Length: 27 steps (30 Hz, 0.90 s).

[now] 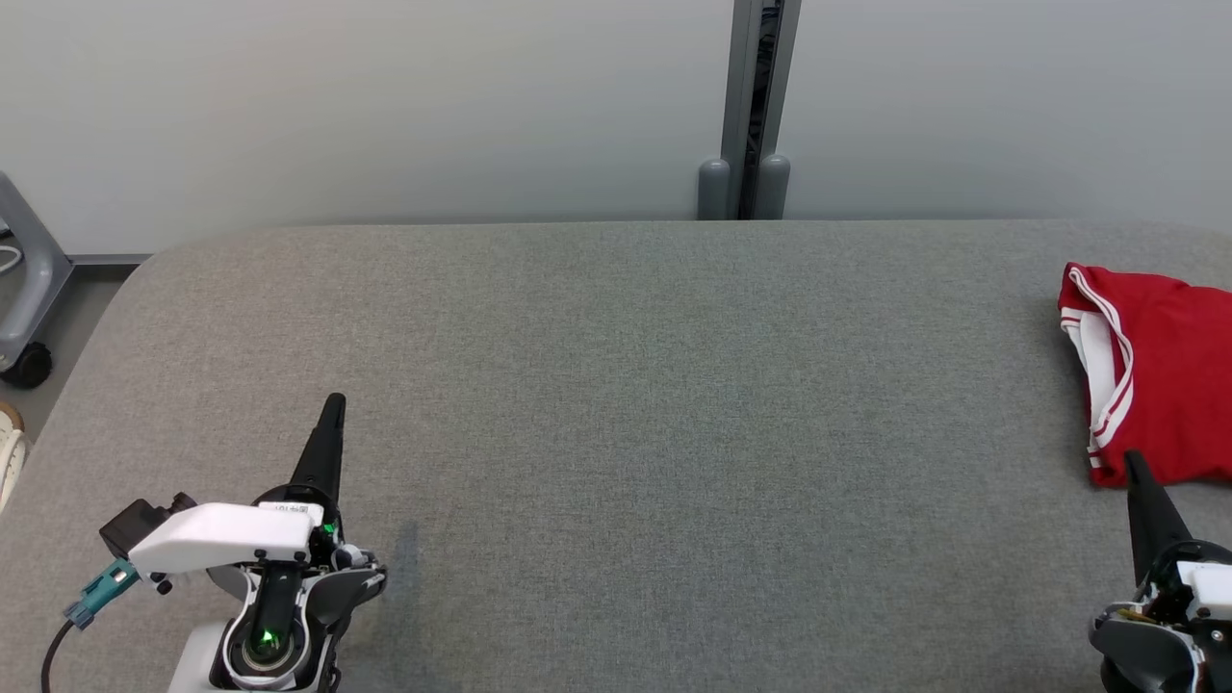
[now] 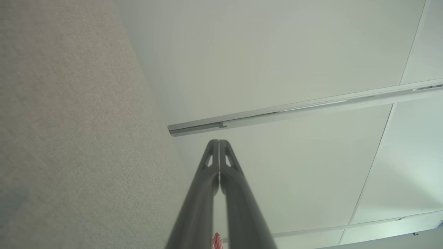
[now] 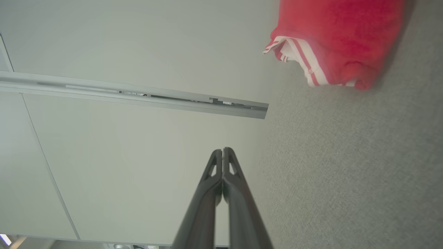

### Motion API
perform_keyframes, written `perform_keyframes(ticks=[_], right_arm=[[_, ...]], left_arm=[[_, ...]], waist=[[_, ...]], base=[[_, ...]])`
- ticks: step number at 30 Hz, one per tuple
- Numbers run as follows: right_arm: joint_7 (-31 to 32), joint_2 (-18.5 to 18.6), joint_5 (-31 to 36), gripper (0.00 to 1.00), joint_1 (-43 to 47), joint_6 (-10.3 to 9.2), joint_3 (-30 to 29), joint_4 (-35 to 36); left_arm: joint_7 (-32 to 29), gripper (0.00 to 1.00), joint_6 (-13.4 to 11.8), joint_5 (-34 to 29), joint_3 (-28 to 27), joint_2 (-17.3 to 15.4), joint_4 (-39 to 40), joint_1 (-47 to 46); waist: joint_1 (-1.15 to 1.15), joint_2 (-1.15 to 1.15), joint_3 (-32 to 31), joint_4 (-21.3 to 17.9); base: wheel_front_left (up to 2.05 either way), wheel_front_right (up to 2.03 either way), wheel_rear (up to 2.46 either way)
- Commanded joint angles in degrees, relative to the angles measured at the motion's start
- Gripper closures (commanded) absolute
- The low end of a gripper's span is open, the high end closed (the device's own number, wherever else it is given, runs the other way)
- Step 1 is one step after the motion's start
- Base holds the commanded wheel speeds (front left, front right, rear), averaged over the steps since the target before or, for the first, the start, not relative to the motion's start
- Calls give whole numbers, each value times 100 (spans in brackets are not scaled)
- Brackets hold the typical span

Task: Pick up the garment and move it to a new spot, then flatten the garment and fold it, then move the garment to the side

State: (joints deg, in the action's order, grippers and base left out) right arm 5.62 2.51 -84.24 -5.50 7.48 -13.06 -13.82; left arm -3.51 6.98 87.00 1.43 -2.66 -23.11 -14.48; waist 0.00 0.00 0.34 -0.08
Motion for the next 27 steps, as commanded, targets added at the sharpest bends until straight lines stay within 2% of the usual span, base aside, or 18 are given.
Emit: perform_keyframes(ticks=[1,17,27], right_arm=[[53,57,-150,100,-79,2,-45,-3],[214,62,-750,100,-117,2,-121,-51],[209,61,-749,100,-100,2,-121,-51]], left_arm=[[-45,100,27,132,-30,-33,-18,-146],[-183,100,74,660,-51,-35,-128,-287],[-179,100,62,664,-48,-35,-128,-255]], waist=[[0,0,0,0],[0,0,2,3],[0,0,2,3]], base=[[0,0,0],[0,0,0],[0,0,0]])
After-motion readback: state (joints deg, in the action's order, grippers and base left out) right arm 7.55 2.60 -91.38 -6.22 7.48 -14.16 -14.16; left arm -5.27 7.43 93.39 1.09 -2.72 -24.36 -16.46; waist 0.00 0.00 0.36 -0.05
